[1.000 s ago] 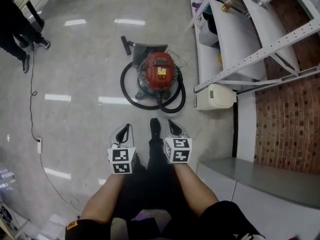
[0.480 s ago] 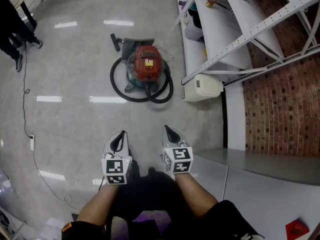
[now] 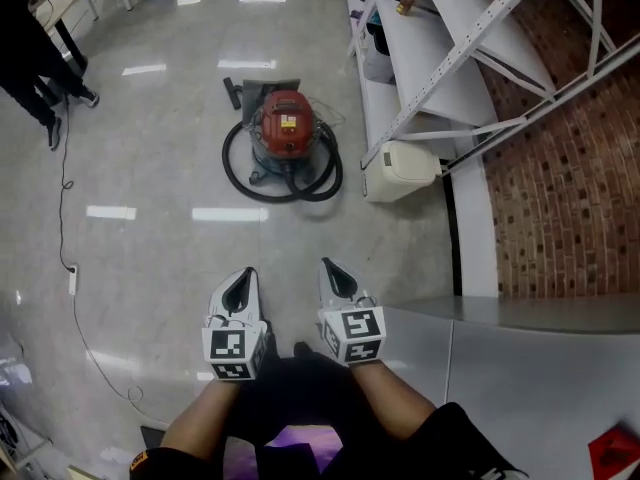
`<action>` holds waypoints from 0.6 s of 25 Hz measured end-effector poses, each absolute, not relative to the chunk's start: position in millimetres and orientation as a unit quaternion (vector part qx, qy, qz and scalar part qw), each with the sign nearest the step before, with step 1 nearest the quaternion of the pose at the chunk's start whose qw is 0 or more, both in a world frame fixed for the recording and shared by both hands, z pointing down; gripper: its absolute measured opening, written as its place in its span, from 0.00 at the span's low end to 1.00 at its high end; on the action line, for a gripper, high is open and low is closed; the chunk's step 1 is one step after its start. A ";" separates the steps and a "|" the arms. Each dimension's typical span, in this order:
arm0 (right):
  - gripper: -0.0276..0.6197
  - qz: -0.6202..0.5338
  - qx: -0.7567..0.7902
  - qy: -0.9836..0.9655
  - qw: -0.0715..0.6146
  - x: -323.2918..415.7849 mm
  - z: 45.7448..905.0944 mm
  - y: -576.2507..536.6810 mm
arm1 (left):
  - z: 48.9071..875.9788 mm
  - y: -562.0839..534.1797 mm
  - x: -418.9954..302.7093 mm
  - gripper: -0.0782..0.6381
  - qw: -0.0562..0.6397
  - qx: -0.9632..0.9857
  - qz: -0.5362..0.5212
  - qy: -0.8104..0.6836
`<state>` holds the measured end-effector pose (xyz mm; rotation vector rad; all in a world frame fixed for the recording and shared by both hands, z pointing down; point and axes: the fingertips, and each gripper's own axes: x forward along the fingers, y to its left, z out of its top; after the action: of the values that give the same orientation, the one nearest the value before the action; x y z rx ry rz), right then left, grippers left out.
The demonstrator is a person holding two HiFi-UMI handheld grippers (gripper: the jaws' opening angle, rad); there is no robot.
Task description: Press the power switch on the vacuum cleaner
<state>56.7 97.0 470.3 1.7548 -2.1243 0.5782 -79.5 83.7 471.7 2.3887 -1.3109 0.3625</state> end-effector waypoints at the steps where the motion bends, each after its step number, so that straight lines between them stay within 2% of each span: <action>1: 0.03 0.196 0.613 -0.749 0.159 60.0 464.0 105.7 | 467.3 94.6 -73.9 0.13 0.193 0.852 0.126 -0.470; 15: 0.03 0.148 0.582 -0.791 0.117 87.1 410.1 235.5 | 422.0 232.4 -41.0 0.13 0.151 0.839 0.113 -0.510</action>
<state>87.1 235.5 410.1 1.7032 -2.3161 0.4336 -41.0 232.4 422.0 2.4096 -1.4658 0.3250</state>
